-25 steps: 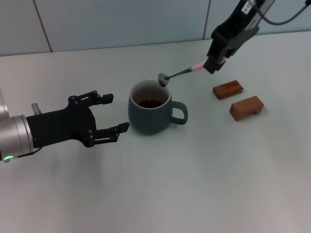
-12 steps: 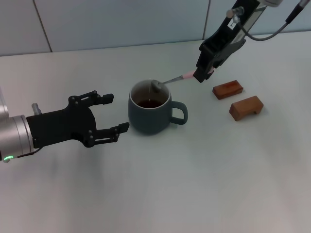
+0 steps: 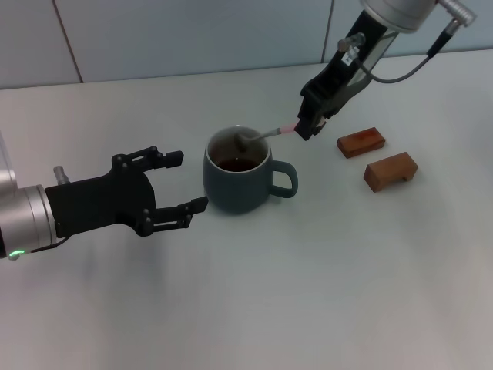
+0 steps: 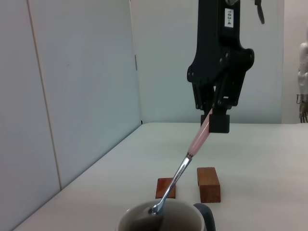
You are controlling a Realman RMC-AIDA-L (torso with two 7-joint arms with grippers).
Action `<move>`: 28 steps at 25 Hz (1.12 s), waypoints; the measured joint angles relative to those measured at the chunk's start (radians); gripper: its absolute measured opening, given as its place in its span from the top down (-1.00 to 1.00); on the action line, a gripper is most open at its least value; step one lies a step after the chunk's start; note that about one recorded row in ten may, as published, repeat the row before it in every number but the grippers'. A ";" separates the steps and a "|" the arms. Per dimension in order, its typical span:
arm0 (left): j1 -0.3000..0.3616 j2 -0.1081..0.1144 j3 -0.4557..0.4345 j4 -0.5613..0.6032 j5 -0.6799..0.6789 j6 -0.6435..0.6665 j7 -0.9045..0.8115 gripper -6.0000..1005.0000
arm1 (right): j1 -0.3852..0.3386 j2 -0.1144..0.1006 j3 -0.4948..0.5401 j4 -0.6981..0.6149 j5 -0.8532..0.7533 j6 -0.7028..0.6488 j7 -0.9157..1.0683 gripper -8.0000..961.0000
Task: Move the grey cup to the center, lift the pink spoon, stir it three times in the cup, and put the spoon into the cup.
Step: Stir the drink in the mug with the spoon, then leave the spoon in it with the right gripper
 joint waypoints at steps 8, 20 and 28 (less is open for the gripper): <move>-0.001 0.000 0.000 -0.001 0.002 -0.003 0.001 -0.63 | 0.027 0.005 -0.002 0.025 -0.028 -0.001 0.007 0.73; -0.001 0.000 0.023 -0.001 -0.001 -0.005 0.001 -0.63 | 0.067 0.039 -0.001 0.029 -0.040 0.000 0.003 0.73; 0.000 0.000 0.023 -0.002 -0.002 -0.005 0.003 -0.63 | 0.053 0.014 0.000 0.022 -0.081 -0.008 0.006 0.73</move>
